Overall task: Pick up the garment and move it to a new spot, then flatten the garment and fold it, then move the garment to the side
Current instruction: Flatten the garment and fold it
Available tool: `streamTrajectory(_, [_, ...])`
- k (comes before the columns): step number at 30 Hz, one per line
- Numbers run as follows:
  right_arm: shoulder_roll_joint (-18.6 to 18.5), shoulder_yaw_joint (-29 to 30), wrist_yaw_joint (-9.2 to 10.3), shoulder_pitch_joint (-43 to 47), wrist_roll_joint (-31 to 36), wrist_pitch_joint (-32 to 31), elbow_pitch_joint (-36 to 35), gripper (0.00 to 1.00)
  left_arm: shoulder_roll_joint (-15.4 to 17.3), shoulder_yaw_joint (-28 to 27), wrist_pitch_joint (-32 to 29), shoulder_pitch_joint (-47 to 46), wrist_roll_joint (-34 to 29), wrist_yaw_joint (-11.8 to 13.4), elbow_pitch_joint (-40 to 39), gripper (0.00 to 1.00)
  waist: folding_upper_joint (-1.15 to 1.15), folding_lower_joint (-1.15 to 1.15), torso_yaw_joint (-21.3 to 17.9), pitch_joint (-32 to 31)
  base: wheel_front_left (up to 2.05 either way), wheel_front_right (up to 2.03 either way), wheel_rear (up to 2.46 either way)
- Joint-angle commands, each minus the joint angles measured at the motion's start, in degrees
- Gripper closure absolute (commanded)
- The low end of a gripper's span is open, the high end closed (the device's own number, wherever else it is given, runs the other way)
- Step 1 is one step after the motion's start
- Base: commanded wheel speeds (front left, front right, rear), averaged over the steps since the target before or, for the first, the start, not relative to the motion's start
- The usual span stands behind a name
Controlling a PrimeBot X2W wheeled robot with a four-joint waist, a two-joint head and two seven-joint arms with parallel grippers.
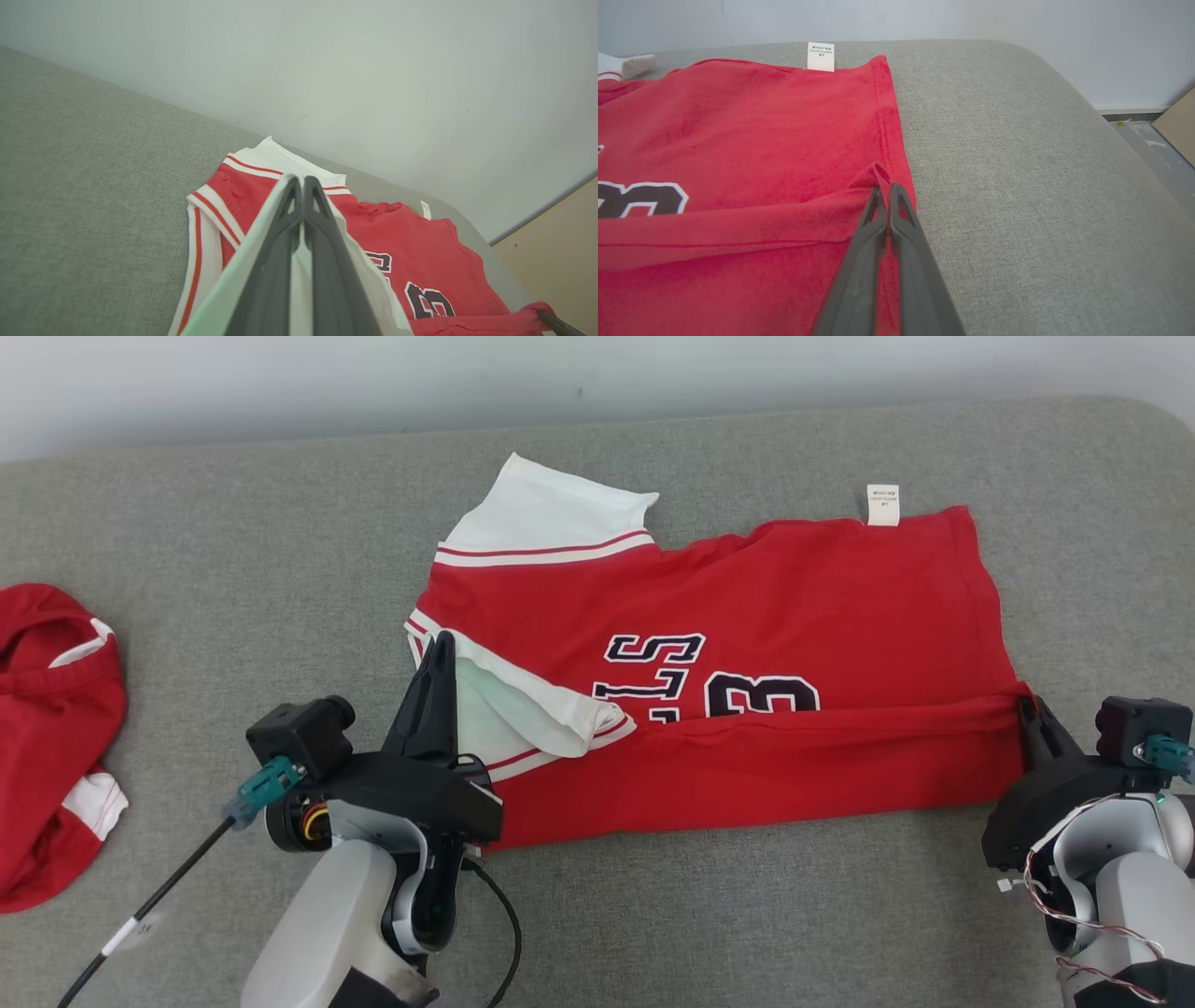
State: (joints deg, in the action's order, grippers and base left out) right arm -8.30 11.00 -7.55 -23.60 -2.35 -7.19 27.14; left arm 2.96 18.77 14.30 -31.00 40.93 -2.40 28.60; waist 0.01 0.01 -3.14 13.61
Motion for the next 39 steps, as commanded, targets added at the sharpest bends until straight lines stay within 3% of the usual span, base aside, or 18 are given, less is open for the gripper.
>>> streamTrajectory(1, [0.06,0.32,0.15,-0.88,0.65,0.67,0.58,1.0,-0.03,0.3,0.47,-1.56,-0.98,0.33,1.09,1.0,-0.01,-0.01,-0.12,0.47,0.0,0.0,0.0])
streamTrajectory(6, [0.53,0.57,0.15,-1.97,1.41,1.44,2.12,1.0,-0.05,0.75,0.64,-4.11,-1.69,0.93,4.13,1.0,-0.01,-0.01,-0.54,0.99,0.0,0.0,0.0])
streamTrajectory(7, [0.68,0.6,0.14,-2.35,1.42,1.64,2.37,0.93,-0.05,0.79,0.68,-4.59,-2.04,1.38,4.91,1.0,-0.01,-0.01,-0.63,1.07,0.0,0.0,0.0])
streamTrajectory(8, [0.8,0.64,0.15,-2.61,1.55,1.82,2.62,0.53,-0.01,0.83,0.71,-5.12,-2.66,1.74,5.56,1.0,-0.01,-0.01,-0.71,1.13,0.0,0.0,0.0])
streamTrajectory(9, [0.97,0.7,0.15,-2.78,1.65,2.04,2.98,0.0,0.05,0.82,0.81,-5.67,-3.36,2.24,6.09,0.25,-0.01,-0.01,-0.79,1.13,0.0,0.0,0.0])
streamTrajectory(10, [1.19,0.84,0.14,-3.0,1.68,2.35,3.36,0.0,0.12,1.06,0.75,-6.02,-4.16,2.56,6.61,0.0,-0.01,-0.01,-0.86,1.07,0.0,0.0,0.0])
streamTrajectory(16, [1.71,1.48,0.14,-3.37,2.03,3.48,4.21,0.0,0.86,0.46,0.97,-5.77,-8.11,4.15,6.94,0.0,-0.01,-0.01,-0.98,-0.06,0.0,0.0,0.0])
streamTrajectory(27, [1.11,3.39,0.14,1.92,2.12,3.63,1.26,0.0,4.62,1.93,0.88,5.75,-16.72,6.58,4.94,0.0,-0.01,-0.01,-0.42,-3.9,0.0,0.0,0.0])
streamTrajectory(39, [1.58,3.87,0.14,3.74,4.12,-1.57,1.04,0.0,6.5,4.85,-6.18,11.56,-18.99,11.46,5.05,0.0,-0.01,-0.01,-0.48,-2.22,0.0,0.0,0.0])
